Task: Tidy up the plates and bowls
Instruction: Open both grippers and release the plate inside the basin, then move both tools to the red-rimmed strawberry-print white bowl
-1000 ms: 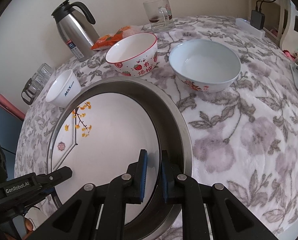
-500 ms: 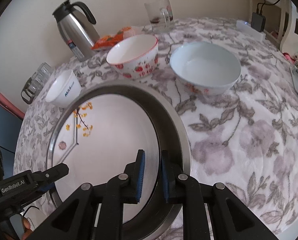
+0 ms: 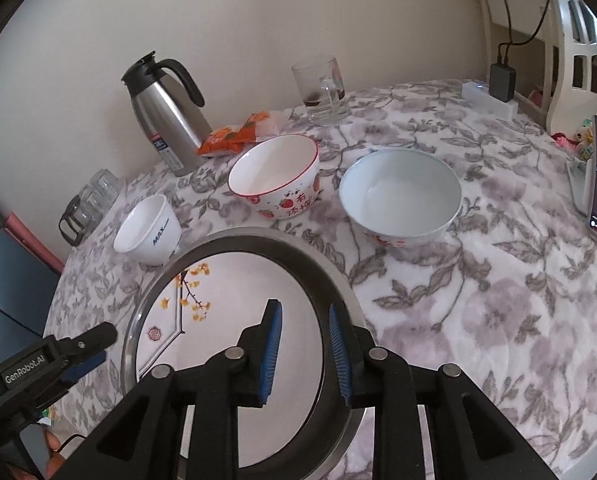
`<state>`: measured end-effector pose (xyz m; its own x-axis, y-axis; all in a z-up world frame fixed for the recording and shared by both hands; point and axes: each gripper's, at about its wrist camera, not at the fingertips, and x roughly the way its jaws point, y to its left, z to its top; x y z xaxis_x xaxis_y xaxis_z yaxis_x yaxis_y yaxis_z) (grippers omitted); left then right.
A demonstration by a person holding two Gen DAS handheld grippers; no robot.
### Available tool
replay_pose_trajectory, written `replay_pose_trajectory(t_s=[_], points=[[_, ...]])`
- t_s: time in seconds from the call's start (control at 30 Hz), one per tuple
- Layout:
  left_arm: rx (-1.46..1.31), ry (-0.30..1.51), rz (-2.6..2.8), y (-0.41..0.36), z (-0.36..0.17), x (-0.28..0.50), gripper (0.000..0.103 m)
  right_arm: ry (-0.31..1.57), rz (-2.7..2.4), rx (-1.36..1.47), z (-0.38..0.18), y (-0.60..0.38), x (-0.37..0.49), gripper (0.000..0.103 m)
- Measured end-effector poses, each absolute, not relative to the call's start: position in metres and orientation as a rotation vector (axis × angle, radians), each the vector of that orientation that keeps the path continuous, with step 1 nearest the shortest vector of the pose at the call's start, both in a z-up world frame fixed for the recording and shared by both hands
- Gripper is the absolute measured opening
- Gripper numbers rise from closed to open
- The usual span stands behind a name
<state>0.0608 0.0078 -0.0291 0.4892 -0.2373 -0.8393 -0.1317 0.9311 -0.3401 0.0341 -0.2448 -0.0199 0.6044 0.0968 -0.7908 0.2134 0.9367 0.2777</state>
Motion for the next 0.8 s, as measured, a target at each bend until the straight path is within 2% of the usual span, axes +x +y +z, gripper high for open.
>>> replay_pose_trajectory(t_s=[0.07,0.1,0.13,0.17,0.23,0.47,0.5,0.53,0.57,0.8], points=[[-0.397,1.07,-0.056,0.012,-0.031,0.063,0.061,0.929,-0.071,0.361,-0.02,-0.245,0.035,0.03],[-0.408,1.077,-0.055,0.014,-0.033,0.065,0.062,0.931,-0.075,0.357,-0.02,-0.244,0.035,0.043],[-0.413,1.081,-0.052,0.015,-0.034,0.066,0.063,0.931,-0.08,0.352,-0.02,-0.244,0.035,0.061],[-0.417,1.087,-0.043,0.017,-0.035,0.067,0.065,0.928,-0.087,0.346,-0.02,-0.244,0.035,0.065],[-0.425,1.092,-0.015,0.021,-0.036,0.069,0.074,0.924,-0.092,0.335,-0.019,-0.244,0.034,0.066],[-0.42,1.077,0.103,0.039,-0.037,0.08,0.076,0.945,-0.109,0.325,-0.025,-0.245,0.038,0.085],[-0.416,1.071,0.117,0.041,-0.037,0.082,0.077,0.948,-0.109,0.326,-0.026,-0.246,0.039,0.093],[-0.411,1.067,0.124,0.042,-0.037,0.083,0.091,0.954,-0.115,0.329,-0.028,-0.247,0.04,0.103],[-0.401,1.064,0.131,0.042,-0.036,0.085,0.099,0.958,-0.122,0.332,-0.029,-0.248,0.04,0.103],[-0.379,1.049,0.143,0.046,-0.03,0.106,0.1,0.958,-0.158,0.376,-0.03,-0.259,0.044,0.103]])
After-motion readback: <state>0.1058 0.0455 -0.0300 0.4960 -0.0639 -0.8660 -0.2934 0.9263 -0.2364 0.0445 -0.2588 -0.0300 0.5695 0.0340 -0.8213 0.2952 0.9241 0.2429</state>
